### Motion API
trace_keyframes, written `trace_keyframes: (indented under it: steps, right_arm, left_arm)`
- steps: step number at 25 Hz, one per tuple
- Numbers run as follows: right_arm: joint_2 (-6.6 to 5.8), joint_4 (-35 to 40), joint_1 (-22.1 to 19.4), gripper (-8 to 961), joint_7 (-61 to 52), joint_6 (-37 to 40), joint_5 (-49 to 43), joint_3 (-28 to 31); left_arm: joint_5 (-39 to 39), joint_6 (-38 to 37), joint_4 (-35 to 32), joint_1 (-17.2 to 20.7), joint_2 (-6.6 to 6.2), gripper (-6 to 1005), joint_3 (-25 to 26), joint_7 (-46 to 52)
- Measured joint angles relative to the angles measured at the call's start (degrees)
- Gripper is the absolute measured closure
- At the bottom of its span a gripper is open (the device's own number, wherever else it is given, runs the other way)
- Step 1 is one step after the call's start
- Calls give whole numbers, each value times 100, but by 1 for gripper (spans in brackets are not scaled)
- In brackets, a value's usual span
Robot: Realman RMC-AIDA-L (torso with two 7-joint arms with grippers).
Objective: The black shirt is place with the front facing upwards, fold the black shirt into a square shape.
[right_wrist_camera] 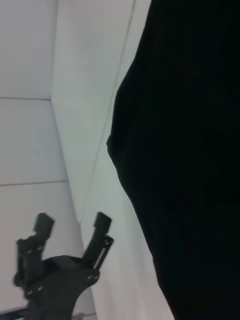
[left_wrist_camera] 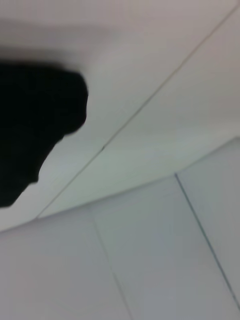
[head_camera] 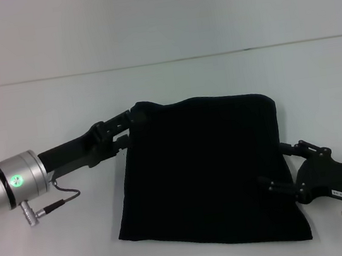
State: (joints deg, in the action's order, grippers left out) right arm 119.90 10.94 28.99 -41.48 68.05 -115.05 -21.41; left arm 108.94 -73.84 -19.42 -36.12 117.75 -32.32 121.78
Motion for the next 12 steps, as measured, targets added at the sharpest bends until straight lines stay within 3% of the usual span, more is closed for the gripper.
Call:
trace_keyframes:
  steps: [6, 12]
  right_arm:
    - [-79, 173, -143, 22, -3, 770, 12, 22]
    - [-95, 352, -341, 22, -6, 1314, -375, -35]
  left_arm:
    - [125, 696, 12, -134, -118, 67, -91, 461]
    - [662, 1097, 25, -380, -136, 91, -256, 836]
